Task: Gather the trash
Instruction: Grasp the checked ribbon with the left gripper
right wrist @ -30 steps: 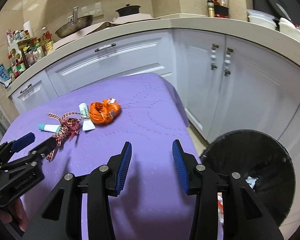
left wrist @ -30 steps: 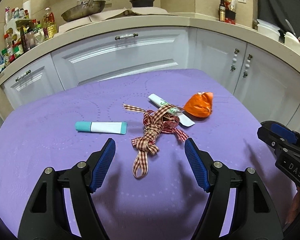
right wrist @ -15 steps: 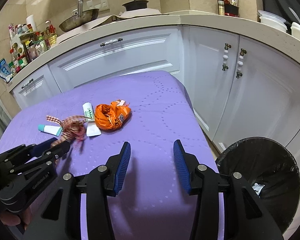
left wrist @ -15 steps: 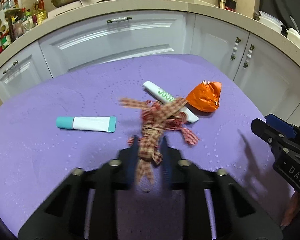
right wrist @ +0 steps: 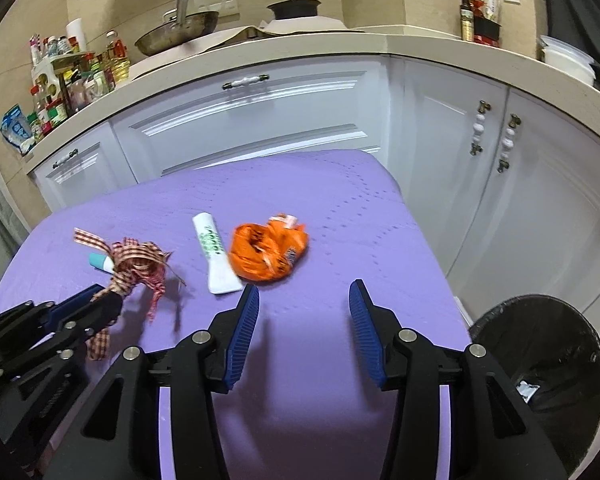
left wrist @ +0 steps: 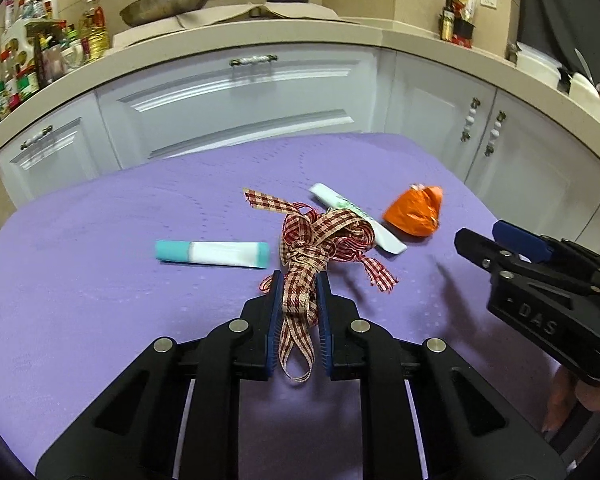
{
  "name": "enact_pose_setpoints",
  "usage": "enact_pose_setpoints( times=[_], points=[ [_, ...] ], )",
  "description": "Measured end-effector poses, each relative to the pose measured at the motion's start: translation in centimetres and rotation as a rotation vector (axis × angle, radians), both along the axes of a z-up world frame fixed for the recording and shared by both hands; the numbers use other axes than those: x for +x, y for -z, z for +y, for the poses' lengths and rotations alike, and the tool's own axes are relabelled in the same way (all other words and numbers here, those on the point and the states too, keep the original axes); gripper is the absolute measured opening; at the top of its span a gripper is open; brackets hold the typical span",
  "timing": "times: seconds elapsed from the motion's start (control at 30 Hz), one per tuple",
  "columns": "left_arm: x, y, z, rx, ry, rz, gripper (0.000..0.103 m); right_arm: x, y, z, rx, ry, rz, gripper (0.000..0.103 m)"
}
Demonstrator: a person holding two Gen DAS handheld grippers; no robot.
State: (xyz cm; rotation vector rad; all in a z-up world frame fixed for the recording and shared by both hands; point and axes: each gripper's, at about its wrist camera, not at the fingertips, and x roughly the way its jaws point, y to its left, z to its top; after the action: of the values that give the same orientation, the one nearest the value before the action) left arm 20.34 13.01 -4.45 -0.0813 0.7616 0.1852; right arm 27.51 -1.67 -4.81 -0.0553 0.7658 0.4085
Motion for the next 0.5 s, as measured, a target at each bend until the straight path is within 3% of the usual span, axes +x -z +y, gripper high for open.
enact_pose_setpoints(
  times=[0.5],
  points=[
    [-3.3, -0.7, 6.5, -0.009, -0.133, -0.023, 0.016, 2.1, 0.2, 3.0, -0.023, 0.001, 0.001, 0.06]
  ],
)
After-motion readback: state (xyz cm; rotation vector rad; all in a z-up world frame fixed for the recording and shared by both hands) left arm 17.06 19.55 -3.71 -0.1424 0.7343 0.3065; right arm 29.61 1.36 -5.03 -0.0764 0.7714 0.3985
